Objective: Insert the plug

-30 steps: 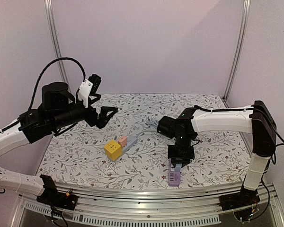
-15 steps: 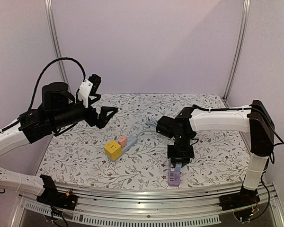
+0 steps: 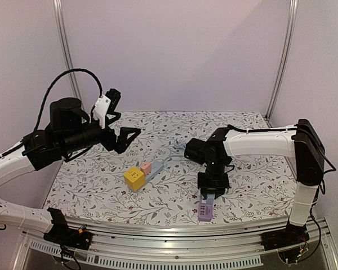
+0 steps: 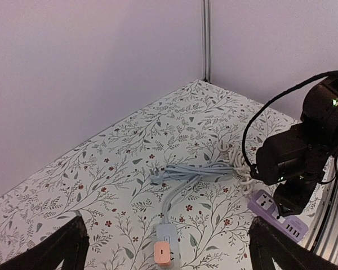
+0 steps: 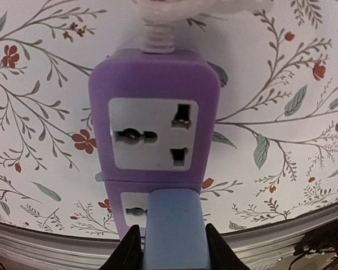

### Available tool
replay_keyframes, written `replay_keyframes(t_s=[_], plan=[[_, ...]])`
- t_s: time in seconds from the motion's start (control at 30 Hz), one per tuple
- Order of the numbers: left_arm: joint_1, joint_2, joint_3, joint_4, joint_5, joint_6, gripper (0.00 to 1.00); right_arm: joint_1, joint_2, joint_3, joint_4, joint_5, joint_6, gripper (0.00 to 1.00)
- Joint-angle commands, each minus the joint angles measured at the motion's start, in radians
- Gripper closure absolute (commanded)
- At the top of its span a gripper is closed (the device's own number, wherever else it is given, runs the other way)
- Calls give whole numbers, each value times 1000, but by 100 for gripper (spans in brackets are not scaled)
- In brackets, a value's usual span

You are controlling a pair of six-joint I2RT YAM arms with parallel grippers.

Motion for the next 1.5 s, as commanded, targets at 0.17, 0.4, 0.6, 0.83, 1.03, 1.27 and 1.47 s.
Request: replay_keyframes(t_s=[0.17, 0.4, 0.6, 0.83, 1.03, 1.27, 1.47], plan=[[-11, -9, -14, -6, 17, 7, 0, 8, 26, 101, 0, 60, 6, 41], [-12, -5, -13, -3, 23, 3, 0, 2, 4, 254, -136, 131, 4, 20], [-13, -5, -9, -2, 20, 6, 1, -17, 38, 464, -236, 191, -13, 1], [-15, -18, 36, -63, -14, 37, 1, -42, 38, 677, -195, 250, -45, 1], [-14, -67, 37, -126, -66, 74, 1, -62, -20, 690, 25, 284, -156, 1], [-14, -93, 100, -189, -238, 127, 1, -74, -78, 680, 239, 322, -291, 1], [-2, -122, 110, -200, -463, 203, 1, -115, -112, 625, 252, 406, -421, 1]])
